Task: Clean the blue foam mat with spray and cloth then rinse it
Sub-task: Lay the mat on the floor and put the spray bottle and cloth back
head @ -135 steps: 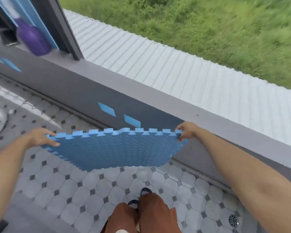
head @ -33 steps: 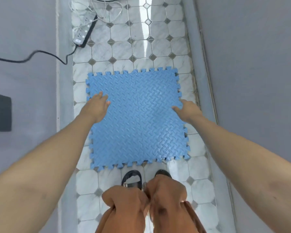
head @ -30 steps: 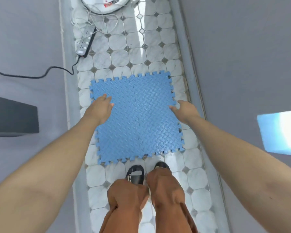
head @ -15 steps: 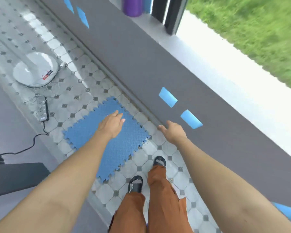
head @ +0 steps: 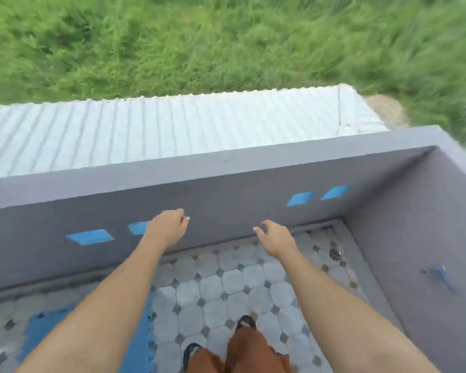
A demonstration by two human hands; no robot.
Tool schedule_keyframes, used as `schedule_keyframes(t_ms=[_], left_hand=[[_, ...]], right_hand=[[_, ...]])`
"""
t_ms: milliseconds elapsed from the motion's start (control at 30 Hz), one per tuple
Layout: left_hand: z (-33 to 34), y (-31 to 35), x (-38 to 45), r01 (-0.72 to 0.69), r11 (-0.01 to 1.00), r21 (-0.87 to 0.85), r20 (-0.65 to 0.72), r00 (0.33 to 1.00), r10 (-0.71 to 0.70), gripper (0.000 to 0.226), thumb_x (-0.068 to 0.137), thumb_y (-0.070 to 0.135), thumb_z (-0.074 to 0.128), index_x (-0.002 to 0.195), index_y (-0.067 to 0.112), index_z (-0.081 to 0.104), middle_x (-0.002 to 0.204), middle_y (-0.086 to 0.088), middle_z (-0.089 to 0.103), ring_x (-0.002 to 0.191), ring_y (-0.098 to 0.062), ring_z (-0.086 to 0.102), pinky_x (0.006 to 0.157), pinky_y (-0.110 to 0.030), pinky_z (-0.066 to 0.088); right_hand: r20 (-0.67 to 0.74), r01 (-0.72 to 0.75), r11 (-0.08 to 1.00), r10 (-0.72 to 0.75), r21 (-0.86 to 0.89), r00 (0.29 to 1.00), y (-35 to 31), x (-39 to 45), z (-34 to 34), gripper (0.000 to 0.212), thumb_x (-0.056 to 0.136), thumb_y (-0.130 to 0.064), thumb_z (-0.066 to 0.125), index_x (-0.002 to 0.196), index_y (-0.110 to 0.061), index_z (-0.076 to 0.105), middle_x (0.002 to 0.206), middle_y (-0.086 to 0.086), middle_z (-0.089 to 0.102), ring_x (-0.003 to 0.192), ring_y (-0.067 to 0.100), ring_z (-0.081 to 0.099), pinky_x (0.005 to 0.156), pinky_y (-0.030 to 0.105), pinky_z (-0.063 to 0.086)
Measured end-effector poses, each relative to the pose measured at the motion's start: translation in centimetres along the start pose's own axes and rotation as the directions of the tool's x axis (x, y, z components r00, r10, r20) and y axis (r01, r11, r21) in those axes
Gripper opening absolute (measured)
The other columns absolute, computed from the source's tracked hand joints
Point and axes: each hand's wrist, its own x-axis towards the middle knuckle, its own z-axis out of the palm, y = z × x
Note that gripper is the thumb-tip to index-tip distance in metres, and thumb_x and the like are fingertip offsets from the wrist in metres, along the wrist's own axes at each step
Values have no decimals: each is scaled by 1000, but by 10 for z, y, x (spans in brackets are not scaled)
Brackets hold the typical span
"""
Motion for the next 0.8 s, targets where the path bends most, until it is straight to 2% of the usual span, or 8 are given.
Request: schedule_keyframes(t_ms=[200,267,333,467,567,667,733,800], left_hand=[[16,158,34,-326,945,33,31,945,325,31,99,38,39,77,16,43,83,-10,64,76,-31,59,62,-35,43],[27,200,34,-411,910,60,62,911,407,28,98,38,40,83,15,46,84,-9,64,77,-30,59,63,-35,44],[40,236,33,-487,868,100,114,872,476,25,98,37,40,99,15,50,86,-6,62,79,-29,58,64,-34,43],[61,296,34,-638,755,149,192,768,611,33,98,34,40,126,18,42,78,-1,52,74,-26,55,62,-33,41],[82,332,32,-758,631,166,285,649,705,37,97,34,40,130,18,39,74,-2,50,73,-26,55,59,-33,41],[113,361,25,-829,544,130,347,552,758,39,97,33,41,132,17,37,77,-4,53,73,-28,57,59,-34,44],[135,374,11,-853,508,120,389,512,766,41,97,33,41,134,18,37,83,-6,59,75,-28,58,59,-33,43],[158,380,-7,-880,463,106,450,457,767,41,96,33,41,135,18,37,86,-6,62,74,-28,59,58,-33,42]], right_hand=[[-143,-267,945,296,192,944,139,-38,-59,46,99,-46,42,132,-15,52,129,11,61,121,32,52,92,38,45],[-160,-349,898,398,268,903,176,-59,-67,46,99,-46,42,131,-15,52,129,11,60,120,32,53,94,39,46],[-160,-425,830,505,362,848,206,-84,-70,47,98,-46,44,134,-17,51,130,10,59,119,31,53,93,39,45],[-168,-508,650,693,565,701,252,-134,-66,50,95,-47,48,135,-19,51,130,10,59,115,31,56,92,37,48],[-137,-564,487,825,667,549,272,-182,-44,51,93,-46,54,137,-20,50,134,9,57,121,30,53,90,34,42],[-71,-586,324,909,743,412,285,-230,-6,53,92,-43,57,138,-18,47,137,11,55,124,31,51,95,36,43],[-9,-592,220,941,775,338,292,-256,22,56,92,-43,58,140,-16,46,137,12,54,124,31,51,95,35,43],[53,-597,141,954,789,295,293,-277,49,57,92,-43,59,140,-15,46,136,12,55,123,31,52,93,33,43]])
